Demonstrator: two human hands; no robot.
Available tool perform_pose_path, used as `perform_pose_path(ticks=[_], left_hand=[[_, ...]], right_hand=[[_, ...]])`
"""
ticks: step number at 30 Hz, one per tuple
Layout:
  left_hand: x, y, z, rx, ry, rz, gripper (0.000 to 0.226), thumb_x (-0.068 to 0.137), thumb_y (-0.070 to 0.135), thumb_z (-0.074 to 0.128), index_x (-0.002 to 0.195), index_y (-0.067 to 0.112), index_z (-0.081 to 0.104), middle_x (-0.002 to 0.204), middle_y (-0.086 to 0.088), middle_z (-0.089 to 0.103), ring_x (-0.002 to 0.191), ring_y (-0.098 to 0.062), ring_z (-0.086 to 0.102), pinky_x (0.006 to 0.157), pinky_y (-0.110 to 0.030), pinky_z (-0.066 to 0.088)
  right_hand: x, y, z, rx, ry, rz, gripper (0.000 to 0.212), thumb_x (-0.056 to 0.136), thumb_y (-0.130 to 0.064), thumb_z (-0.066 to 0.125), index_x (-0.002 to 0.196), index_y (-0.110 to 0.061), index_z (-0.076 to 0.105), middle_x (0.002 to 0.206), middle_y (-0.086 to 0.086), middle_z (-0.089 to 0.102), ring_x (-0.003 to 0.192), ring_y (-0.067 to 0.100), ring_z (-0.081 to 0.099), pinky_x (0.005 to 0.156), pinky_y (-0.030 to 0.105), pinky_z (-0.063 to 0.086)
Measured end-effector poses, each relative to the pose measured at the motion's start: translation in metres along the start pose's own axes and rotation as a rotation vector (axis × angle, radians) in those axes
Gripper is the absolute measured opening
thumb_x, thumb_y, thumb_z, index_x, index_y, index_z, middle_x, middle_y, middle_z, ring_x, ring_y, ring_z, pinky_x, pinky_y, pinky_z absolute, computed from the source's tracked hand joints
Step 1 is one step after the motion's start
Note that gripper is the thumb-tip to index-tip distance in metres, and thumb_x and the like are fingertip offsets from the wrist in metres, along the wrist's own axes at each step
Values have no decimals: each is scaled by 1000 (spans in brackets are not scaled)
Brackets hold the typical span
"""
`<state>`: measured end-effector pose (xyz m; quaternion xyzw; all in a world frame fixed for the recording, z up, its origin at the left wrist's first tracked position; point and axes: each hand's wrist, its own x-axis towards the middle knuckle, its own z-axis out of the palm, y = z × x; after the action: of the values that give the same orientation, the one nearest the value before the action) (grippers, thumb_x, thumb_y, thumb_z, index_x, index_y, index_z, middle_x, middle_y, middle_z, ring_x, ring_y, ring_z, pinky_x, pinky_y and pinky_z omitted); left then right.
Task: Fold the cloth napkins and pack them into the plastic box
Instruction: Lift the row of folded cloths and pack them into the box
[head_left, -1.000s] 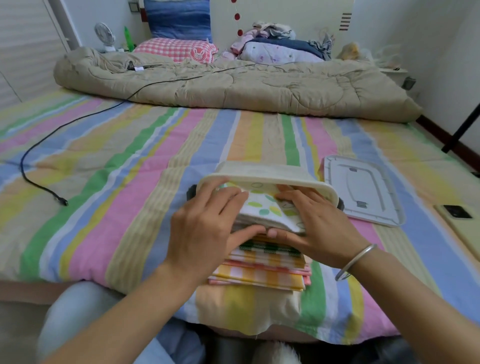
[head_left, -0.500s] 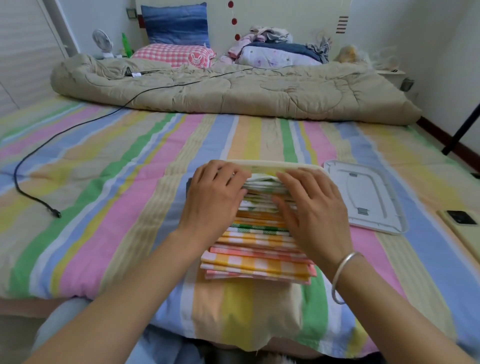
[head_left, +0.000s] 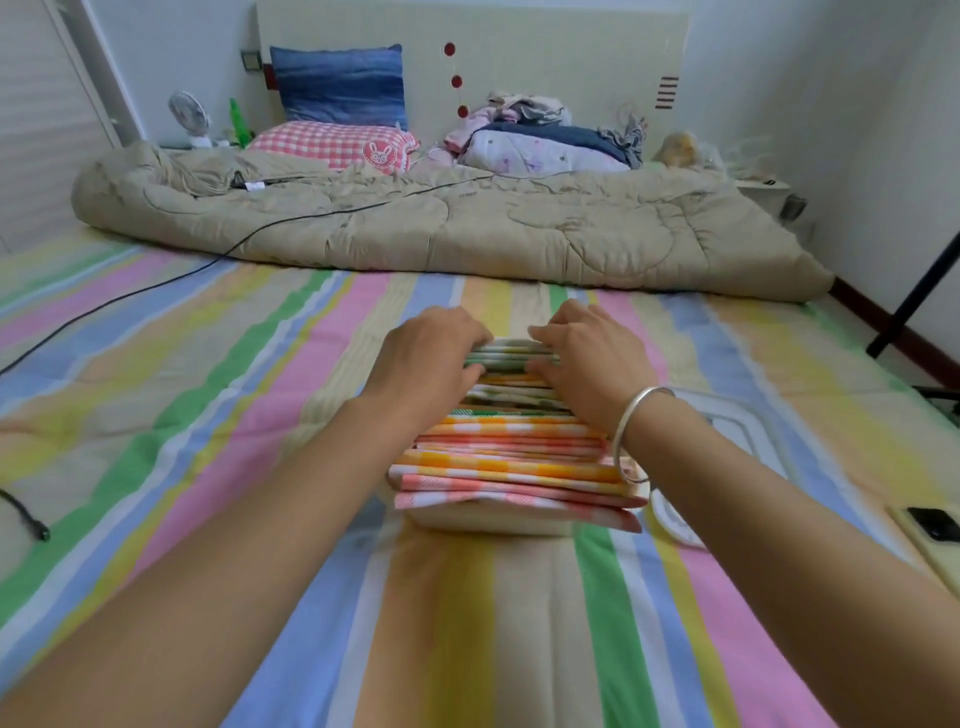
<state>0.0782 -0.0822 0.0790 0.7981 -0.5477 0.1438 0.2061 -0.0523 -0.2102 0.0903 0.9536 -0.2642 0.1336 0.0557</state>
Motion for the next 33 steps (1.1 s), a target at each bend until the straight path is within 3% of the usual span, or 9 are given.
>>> perform_pose_path(ticks=[4, 9, 12, 14, 20, 26, 28, 30, 33], left_hand=[[22, -9, 6, 9, -126, -79, 51, 92, 29, 70, 140, 20, 55, 134, -3, 61, 123, -27, 55, 98, -41, 47], [49, -12, 7, 87, -192, -83, 16, 93, 23, 67, 108, 23, 73, 111, -2, 70, 104, -26, 62, 85, -36, 51], [59, -13, 16, 128, -249, -64, 12, 91, 18, 67, 96, 25, 76, 101, -1, 72, 95, -24, 64, 74, -30, 46], [65, -13, 26, 143, -298, -47, 13, 90, 17, 68, 92, 25, 77, 98, 0, 73, 92, -24, 64, 69, -28, 41], [89, -21, 39, 104, -428, -77, 11, 86, 17, 72, 81, 27, 75, 92, 4, 73, 90, -22, 65, 65, -26, 40], [80, -27, 50, 112, -408, -105, 10, 89, 19, 70, 89, 26, 77, 94, 6, 74, 93, -20, 65, 66, -26, 39], [76, -34, 50, 24, -432, -150, 9, 90, 26, 70, 94, 28, 78, 99, 10, 74, 96, -15, 64, 70, -26, 43], [70, -44, 44, -188, -444, -209, 14, 95, 31, 66, 101, 28, 78, 109, 12, 72, 104, -11, 62, 86, -30, 50], [44, -50, 25, -576, -104, -402, 25, 102, 25, 53, 122, 23, 68, 123, 11, 61, 117, -7, 53, 101, -25, 39]], right_hand=[[21, 8, -7, -40, -64, -68, 33, 95, -35, 57, 127, -30, 60, 123, -1, 60, 118, 22, 48, 87, 33, 41], [51, 13, -13, -69, -175, -84, 21, 93, -30, 62, 112, -31, 70, 112, 1, 66, 104, 24, 59, 80, 31, 47], [61, 20, 3, -61, -207, -100, 16, 92, -34, 63, 105, -34, 72, 110, 1, 67, 99, 25, 62, 76, 29, 45], [64, 25, 20, -54, -241, -90, 16, 94, -37, 60, 103, -35, 72, 111, 1, 67, 100, 26, 62, 74, 27, 40], [87, 38, 45, 17, -292, -43, 15, 87, -45, 66, 96, -37, 74, 105, -1, 69, 97, 25, 64, 79, 29, 48], [87, 38, 51, 90, -309, -26, 10, 86, -42, 67, 94, -41, 73, 104, -8, 69, 97, 18, 64, 78, 27, 49], [80, 43, 50, 197, -333, -18, 15, 89, -39, 66, 101, -39, 74, 104, -8, 70, 98, 16, 63, 75, 25, 45], [73, 50, 51, 301, -332, -28, 20, 92, -38, 62, 107, -34, 74, 107, -5, 69, 105, 17, 59, 79, 26, 43], [56, 59, 47, 562, -391, 55, 34, 96, -49, 51, 117, -28, 68, 120, -9, 62, 118, 14, 54, 98, 32, 42]])
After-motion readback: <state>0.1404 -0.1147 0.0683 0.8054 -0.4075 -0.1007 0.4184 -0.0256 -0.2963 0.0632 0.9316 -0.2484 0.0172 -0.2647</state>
